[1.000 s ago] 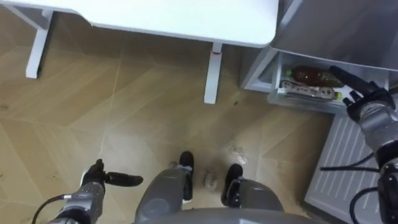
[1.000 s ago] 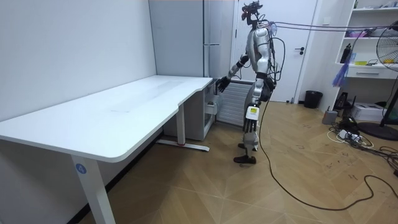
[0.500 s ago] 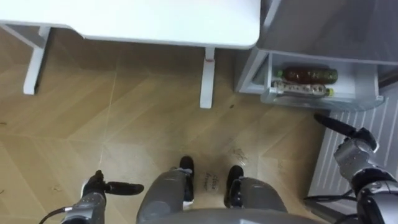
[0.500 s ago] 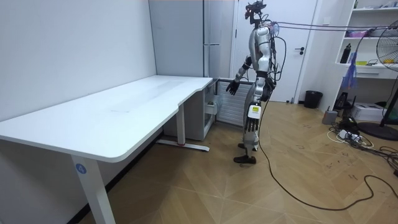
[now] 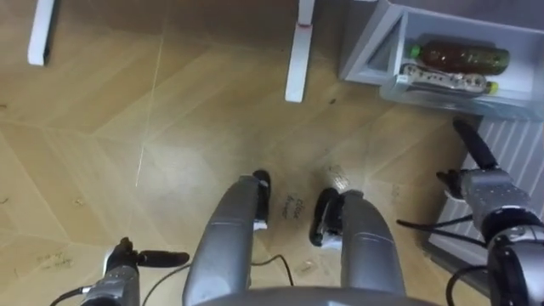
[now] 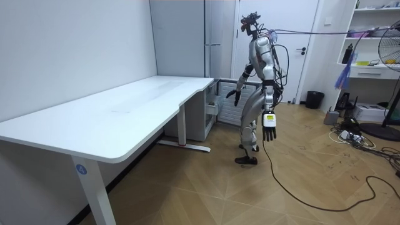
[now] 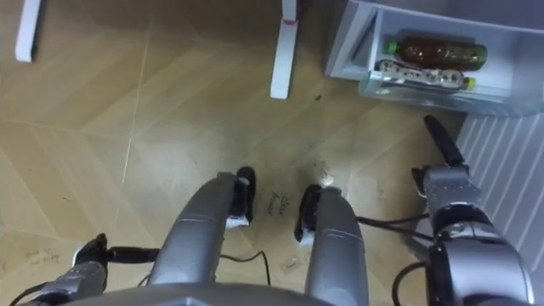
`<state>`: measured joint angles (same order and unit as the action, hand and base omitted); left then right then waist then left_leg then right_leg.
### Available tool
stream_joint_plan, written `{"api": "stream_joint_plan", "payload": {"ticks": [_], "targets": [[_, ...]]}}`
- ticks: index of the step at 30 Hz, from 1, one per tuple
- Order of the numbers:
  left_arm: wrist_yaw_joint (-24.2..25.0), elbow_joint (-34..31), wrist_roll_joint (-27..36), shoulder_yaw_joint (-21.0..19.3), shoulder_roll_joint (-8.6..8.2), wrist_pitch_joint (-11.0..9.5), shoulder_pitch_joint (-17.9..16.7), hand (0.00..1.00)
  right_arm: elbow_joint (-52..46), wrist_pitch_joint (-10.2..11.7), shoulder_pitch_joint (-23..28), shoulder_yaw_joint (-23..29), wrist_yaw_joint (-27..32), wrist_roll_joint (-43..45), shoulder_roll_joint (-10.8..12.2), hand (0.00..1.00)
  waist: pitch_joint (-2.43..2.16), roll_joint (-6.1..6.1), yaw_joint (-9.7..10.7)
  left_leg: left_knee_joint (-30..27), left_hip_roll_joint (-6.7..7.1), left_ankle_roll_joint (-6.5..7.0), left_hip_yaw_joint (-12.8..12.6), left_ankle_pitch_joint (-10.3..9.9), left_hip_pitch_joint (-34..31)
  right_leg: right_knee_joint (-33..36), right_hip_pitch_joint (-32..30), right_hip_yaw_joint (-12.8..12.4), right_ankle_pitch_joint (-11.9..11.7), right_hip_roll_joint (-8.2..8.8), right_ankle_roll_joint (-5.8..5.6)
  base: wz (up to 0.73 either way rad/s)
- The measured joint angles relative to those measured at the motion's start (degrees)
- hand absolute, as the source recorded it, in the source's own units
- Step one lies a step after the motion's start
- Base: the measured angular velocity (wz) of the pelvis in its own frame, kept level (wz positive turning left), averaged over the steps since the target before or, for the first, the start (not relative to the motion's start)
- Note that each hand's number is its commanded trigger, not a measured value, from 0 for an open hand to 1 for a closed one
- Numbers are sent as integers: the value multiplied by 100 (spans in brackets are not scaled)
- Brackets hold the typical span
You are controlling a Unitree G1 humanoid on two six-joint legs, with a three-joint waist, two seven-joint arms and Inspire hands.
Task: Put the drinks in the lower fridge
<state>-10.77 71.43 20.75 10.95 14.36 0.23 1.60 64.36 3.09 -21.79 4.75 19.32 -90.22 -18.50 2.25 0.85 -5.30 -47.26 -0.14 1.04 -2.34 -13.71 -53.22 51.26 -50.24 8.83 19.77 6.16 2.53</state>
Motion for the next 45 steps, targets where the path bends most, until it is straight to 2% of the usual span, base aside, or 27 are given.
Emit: {"api": "stream_joint_plan", "payload": {"ticks": [2,4,6,9,11,14,17,19,23,27,31,34,41,45], "targets": [[0,-1,-2,0,2,7,13,0,69,-2,-252,0,-311,-130,-162,0,18,28,-11,-400,-14,-32,0,-152,-342,409,-350,-79,130,-9,25,0],[0,0,-1,-3,26,-11,28,0,84,-1,-439,1,-517,-209,-272,0,42,70,-8,-654,-16,-41,10,-216,-593,678,-598,-92,215,3,44,2],[0,-1,-8,-19,56,-10,37,0,104,-8,-577,26,-670,-264,-374,0,44,85,-8,-884,-34,-62,75,-276,-845,863,-810,-59,273,-17,68,5],[8,-10,-11,-118,63,66,66,0,75,-8,-724,110,-835,-266,-640,0,40,110,-121,-1183,-43,-63,90,-343,-1178,1152,-1127,-72,350,-11,76,0],[18,-3,-9,-118,96,114,60,0,77,-17,-938,111,-935,-261,-812,0,39,110,-126,-1359,-5,-38,67,-371,-1360,1372,-1311,-80,414,64,80,7],[43,-2,-9,-117,195,116,4,0,112,-29,-1063,109,-852,-256,-843,0,38,110,-120,-1622,-7,-20,73,-469,-1503,1614,-1427,-88,502,82,78,2],[112,-7,-13,-117,252,102,8,0,87,-9,-1087,99,-899,-222,-873,0,37,110,-128,-1835,-12,21,58,-519,-1674,1808,-1594,-112,579,103,28,-3],[143,-9,-17,-117,261,103,7,0,53,32,-1089,100,-899,-221,-896,0,36,114,-133,-1922,5,39,42,-528,-1755,1909,-1671,-112,599,170,28,0],[144,-8,-16,-118,271,87,0,0,44,58,-1090,93,-894,-224,-925,0,38,117,-151,-2052,20,78,9,-552,-1769,2067,-1703,-172,633,184,-13,0],[149,-61,-22,-197,338,62,-48,0,-191,55,-1091,89,-739,-228,-939,0,37,120,-150,-2055,-1,74,4,-550,-1774,2080,-1727,-177,631,227,-7,-3],[180,-147,-114,-428,449,31,-149,0,-348,47,-1281,-18,-607,-265,-1076,0,35,138,-140,-2057,6,63,-79,-544,-1787,2164,-1804,-166,630,339,11,-2],[179,-163,-161,-490,522,-9,-188,0,-348,45,-1466,-18,-607,-266,-1118,0,35,138,-141,-2056,17,38,-66,-545,-1797,2189,-1802,-107,666,378,76,7],[212,-230,-121,-514,561,-12,-430,0,-348,71,-1751,-9,-618,-379,-1148,0,35,138,-171,-2087,90,-19,21,-547,-1799,2262,-1771,-80,730,368,114,9],[263,-233,-134,-515,561,36,-617,0,-347,88,-1757,-10,-623,-449,-1159,0,35,137,-207,-2145,89,-26,34,-565,-1803,2304,-1767,-77,762,386,80,0]]}}
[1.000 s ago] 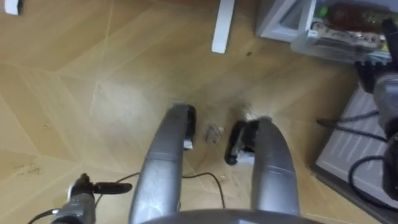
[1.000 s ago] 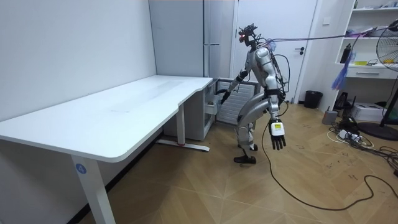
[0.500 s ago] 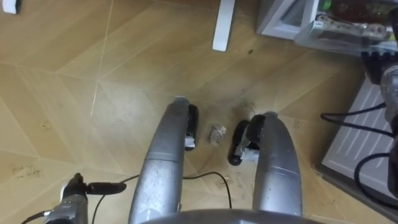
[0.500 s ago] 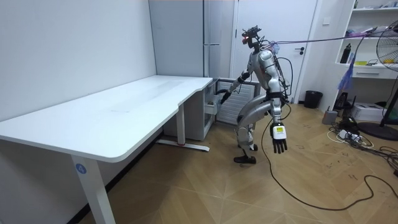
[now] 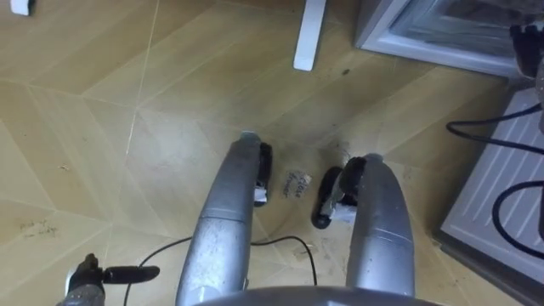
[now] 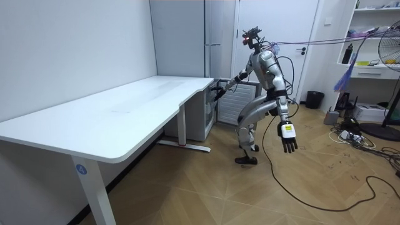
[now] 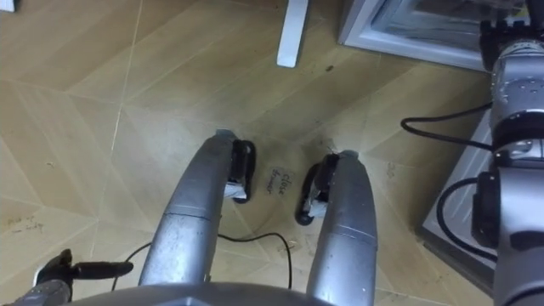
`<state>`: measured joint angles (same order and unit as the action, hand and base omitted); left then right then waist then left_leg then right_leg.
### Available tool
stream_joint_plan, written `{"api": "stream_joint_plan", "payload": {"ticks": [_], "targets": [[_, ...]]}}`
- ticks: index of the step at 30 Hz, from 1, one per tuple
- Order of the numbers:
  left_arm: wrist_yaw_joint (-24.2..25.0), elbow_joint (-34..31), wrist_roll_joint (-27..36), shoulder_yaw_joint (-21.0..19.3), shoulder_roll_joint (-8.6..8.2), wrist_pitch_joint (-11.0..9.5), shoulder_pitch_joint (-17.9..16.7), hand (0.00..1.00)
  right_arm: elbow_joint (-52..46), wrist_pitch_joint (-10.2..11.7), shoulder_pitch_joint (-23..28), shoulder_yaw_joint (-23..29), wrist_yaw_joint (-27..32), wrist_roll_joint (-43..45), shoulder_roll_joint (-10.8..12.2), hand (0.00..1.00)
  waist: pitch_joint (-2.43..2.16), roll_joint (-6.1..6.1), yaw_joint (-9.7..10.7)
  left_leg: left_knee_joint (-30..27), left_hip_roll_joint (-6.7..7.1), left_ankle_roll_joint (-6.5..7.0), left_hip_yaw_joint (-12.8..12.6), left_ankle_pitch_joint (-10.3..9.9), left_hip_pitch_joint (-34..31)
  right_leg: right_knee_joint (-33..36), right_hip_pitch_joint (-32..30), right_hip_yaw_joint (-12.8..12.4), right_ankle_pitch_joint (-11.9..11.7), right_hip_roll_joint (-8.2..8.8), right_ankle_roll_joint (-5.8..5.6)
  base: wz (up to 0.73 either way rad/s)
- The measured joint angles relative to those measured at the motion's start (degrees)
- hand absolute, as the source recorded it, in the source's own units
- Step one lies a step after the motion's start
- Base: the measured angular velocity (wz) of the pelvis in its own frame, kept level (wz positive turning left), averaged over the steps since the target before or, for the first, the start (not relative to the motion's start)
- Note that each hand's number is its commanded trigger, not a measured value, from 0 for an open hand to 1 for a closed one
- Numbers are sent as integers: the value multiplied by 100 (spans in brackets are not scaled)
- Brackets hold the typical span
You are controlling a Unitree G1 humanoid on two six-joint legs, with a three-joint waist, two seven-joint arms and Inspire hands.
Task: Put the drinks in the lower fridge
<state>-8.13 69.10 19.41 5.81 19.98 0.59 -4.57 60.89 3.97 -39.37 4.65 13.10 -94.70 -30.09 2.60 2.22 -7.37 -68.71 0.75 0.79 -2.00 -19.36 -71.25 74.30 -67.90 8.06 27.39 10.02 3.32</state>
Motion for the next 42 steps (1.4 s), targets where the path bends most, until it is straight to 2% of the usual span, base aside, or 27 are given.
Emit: {"api": "stream_joint_plan", "payload": {"ticks": [5,15,18,23,30,32,37,42], "targets": [[137,-55,-9,153,54,63,-63,0,0,45,0,-5,-20,-185,0,0,0,-3,-60,-117,8,-4,0,-7,-2,152,-1,12,66,58,68,2],[262,-69,-25,237,143,84,-100,0,-1,69,-1,-4,-168,-218,0,0,-7,-37,-114,-118,4,-14,36,0,1,177,2,80,67,108,95,0],[262,-81,-22,257,143,82,-122,0,-1,124,-1,-3,-208,-312,0,0,-4,-86,-118,-119,14,-25,52,6,8,175,31,104,74,114,105,1],[231,-277,-26,261,143,73,-369,0,-1,279,-1,3,-208,-348,0,0,-16,-213,-132,-90,39,-49,74,19,74,151,145,202,110,207,148,6],[210,-389,-35,228,149,49,-520,0,0,425,3,95,-208,-480,0,0,-19,-226,-247,20,101,-79,77,38,214,123,277,242,151,306,181,6],[211,-394,-31,216,149,12,-520,0,0,493,3,130,-214,-511,2,0,-19,-224,-262,101,99,-121,75,67,237,84,336,342,171,409,209,17],[213,-399,-31,216,147,19,-631,0,2,471,6,165,-216,-602,35,0,-20,-214,-222,398,88,-171,83,151,447,-171,596,506,168,501,210,13],[220,-398,-160,217,147,26,-672,0,29,465,7,165,-216,-628,71,0,-16,-207,-194,779,102,-127,104,310,636,-510,821,709,47,595,174,4]]}}
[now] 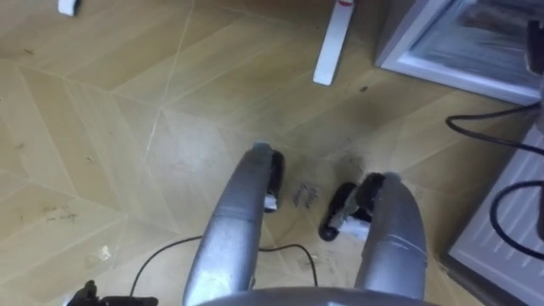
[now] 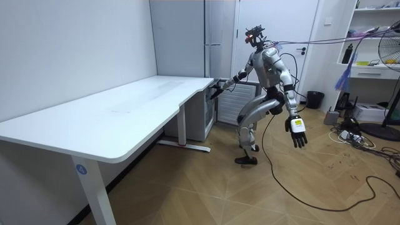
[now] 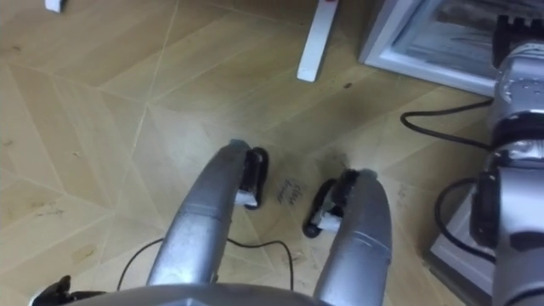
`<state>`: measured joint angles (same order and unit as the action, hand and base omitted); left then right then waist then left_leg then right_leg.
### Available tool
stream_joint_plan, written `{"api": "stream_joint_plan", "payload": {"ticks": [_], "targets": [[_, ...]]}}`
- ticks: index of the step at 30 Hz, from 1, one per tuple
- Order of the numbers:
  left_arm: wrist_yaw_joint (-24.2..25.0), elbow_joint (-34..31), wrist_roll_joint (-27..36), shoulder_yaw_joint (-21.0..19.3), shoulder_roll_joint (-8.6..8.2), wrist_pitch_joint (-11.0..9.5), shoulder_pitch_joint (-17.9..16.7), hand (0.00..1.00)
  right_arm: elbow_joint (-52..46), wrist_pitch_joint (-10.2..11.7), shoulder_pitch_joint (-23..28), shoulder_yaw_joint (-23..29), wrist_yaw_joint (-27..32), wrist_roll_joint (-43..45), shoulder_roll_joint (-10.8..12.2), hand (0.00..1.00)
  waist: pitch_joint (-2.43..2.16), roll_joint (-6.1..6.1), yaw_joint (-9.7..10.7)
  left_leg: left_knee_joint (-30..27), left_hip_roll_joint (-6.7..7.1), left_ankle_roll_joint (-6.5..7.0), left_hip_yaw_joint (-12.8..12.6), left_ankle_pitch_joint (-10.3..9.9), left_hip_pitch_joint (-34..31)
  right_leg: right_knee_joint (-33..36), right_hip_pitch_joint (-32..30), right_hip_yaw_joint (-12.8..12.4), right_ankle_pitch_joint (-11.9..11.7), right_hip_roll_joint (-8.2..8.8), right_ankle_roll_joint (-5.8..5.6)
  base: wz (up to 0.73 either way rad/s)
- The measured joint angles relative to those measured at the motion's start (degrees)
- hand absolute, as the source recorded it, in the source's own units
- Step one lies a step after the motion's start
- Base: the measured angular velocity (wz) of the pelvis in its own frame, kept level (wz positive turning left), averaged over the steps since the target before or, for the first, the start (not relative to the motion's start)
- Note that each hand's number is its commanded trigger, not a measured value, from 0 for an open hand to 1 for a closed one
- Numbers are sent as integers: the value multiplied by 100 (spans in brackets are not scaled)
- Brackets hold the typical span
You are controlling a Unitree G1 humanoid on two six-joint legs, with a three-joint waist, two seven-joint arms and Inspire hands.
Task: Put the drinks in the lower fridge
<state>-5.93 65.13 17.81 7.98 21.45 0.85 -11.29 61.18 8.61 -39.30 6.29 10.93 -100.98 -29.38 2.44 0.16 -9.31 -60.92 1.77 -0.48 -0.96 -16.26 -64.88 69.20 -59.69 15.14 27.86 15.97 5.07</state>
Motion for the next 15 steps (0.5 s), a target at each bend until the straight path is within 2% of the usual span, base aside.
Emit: {"api": "stream_joint_plan", "payload": {"ticks": [8,10,15], "targets": [[55,-1,1,-9,16,-14,-128,0,-5,-223,-2,-3,-75,0,31,0,-1,0,-13,652,-2,-73,80,297,330,-587,344,254,-232,20,30,1],[59,-6,-1,-9,20,-13,-141,0,-5,-223,-2,-2,-117,0,38,0,-3,-4,-31,721,-1,-75,118,349,363,-666,397,311,-267,18,58,3],[47,-112,-91,-9,34,-43,-208,0,38,-204,-1,1,-121,-44,67,0,-4,-14,-98,946,7,-104,134,458,485,-832,489,356,-365,5,41,2]]}}
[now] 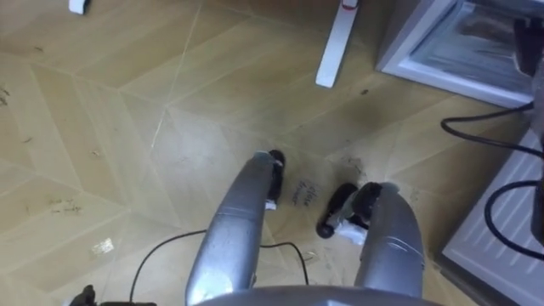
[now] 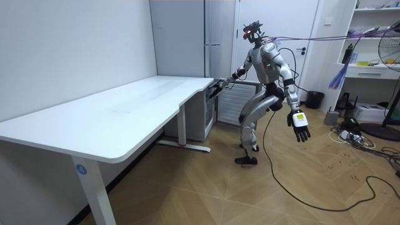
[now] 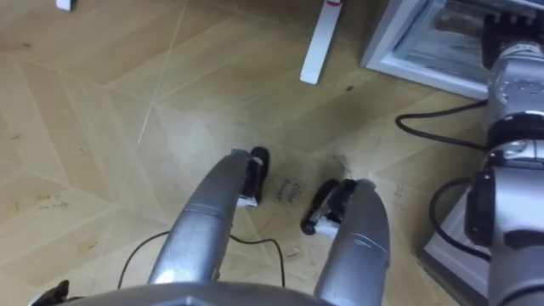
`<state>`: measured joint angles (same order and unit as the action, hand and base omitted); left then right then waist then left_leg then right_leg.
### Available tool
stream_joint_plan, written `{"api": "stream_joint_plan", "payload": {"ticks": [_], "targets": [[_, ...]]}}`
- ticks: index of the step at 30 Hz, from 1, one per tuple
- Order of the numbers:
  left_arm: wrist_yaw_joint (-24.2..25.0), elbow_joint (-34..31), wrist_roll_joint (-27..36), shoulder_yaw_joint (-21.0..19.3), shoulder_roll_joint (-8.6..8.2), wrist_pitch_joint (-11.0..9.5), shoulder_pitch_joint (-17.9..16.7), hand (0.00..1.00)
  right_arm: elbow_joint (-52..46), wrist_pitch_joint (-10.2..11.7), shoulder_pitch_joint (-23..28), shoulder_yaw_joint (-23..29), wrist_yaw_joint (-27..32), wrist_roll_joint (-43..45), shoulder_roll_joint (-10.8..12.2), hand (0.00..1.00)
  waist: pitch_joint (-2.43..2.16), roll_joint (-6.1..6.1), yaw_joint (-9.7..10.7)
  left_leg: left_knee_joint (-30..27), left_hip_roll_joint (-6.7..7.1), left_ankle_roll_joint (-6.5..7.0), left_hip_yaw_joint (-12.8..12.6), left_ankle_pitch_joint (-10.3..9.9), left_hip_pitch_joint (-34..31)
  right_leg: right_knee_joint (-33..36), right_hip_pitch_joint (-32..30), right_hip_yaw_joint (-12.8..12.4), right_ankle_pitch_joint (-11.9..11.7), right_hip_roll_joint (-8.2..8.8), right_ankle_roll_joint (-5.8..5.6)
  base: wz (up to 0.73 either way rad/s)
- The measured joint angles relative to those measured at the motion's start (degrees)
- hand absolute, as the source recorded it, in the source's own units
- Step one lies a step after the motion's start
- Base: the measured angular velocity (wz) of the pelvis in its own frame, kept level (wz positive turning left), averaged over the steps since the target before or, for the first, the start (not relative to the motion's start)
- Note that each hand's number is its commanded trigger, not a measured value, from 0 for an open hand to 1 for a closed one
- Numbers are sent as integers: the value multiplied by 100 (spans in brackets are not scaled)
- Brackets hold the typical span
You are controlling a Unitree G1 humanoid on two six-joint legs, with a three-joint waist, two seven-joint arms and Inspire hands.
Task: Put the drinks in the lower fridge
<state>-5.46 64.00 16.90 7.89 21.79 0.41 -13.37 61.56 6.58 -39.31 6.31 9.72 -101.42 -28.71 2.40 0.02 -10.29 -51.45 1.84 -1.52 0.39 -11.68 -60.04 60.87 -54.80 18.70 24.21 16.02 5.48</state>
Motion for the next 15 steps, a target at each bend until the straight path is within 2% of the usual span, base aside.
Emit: {"api": "stream_joint_plan", "payload": {"ticks": [3,6,7,9,15], "targets": [[5,-17,-90,11,5,-3,0,0,183,-46,1,-26,-298,40,0,0,3,3,-28,84,-20,-16,2,16,84,-87,62,19,-29,-28,33,-4],[108,-121,-56,10,92,-7,-2,0,545,-128,2,-41,-628,123,-2,0,14,18,-37,240,-20,-33,48,27,236,-242,240,88,-37,-62,29,6],[134,-135,66,19,104,-12,-1,0,691,-163,13,-62,-722,195,-1,0,14,19,-46,304,-42,-33,71,32,324,-347,337,93,-60,-127,17,-4],[207,-139,168,19,104,-11,2,0,845,-253,117,-85,-827,405,-1,0,16,22,-92,415,-106,-45,84,37,491,-540,528,106,-114,-241,26,-8],[292,145,272,23,23,12,263,0,1240,-496,595,-352,-1469,1244,-1,0,45,67,-81,802,-125,-36,170,40,1080,-1064,1188,201,-188,-388,-9,1]]}}
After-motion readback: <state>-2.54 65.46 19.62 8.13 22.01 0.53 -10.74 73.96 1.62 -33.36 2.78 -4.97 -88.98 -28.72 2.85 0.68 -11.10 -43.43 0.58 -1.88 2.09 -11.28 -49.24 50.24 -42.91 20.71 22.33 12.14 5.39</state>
